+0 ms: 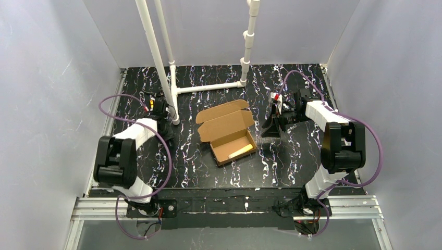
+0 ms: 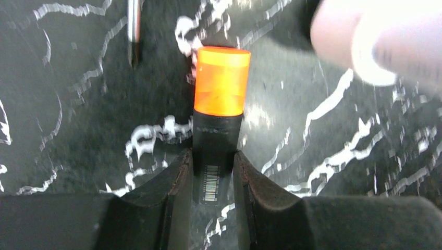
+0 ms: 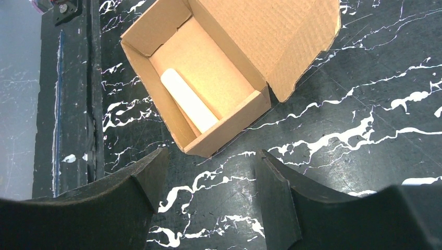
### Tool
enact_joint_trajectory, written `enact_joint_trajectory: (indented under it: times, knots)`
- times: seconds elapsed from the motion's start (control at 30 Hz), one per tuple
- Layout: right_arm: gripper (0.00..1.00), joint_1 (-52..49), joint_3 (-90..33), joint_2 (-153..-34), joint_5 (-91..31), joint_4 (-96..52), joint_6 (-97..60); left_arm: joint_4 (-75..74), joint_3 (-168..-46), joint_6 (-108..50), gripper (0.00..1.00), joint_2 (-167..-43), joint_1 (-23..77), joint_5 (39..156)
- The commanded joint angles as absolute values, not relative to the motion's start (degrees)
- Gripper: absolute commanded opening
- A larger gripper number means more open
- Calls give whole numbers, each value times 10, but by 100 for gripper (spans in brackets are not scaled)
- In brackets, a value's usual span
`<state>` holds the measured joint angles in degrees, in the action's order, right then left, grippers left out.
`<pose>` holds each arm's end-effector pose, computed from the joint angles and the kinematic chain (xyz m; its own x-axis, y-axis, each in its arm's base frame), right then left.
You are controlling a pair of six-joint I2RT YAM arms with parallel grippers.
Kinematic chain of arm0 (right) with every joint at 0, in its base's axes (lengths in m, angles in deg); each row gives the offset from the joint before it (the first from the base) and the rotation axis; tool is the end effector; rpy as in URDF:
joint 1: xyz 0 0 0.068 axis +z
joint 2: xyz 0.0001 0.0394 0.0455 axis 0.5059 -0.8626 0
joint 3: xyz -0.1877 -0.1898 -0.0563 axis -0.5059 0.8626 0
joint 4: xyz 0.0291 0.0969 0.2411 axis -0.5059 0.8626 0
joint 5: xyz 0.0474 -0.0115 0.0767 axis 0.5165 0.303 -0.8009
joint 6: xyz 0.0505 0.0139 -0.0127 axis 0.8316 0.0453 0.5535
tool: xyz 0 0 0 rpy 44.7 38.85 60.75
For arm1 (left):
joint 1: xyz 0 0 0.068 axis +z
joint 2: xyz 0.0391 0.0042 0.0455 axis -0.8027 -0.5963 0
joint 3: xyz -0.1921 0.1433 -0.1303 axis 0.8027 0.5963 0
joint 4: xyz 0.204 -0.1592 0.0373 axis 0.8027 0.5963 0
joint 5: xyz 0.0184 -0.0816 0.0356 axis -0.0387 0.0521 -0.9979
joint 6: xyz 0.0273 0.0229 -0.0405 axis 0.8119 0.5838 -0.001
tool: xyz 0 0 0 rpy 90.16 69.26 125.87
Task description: Fold the paper box
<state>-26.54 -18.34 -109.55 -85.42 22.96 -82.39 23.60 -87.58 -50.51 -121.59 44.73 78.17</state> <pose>0.3096 0.0528 0.2082 -0.3388 -0.4053 -0.8491 -0.9400 0.1835 0.2876 0.3066 -0.0398 0.1731 -0.7553 -0.4329 -0.4920 -0.4304 0.8938 -0.1258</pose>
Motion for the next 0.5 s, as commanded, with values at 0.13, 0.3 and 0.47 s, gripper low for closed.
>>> enact_joint_trajectory:
  times: [0.13,0.3,0.47]
  knots:
    - [71,-272,-212,-1107,-861,265,-852,99,-676,-524,0,-945,450,1076]
    - [71,-273,-213,-1108,-863,273,-861,-22,-579,-570,0,-794,445,1201]
    - [71,-274,-214,-1108,-861,278,-868,-164,-548,-583,0,-748,400,1263]
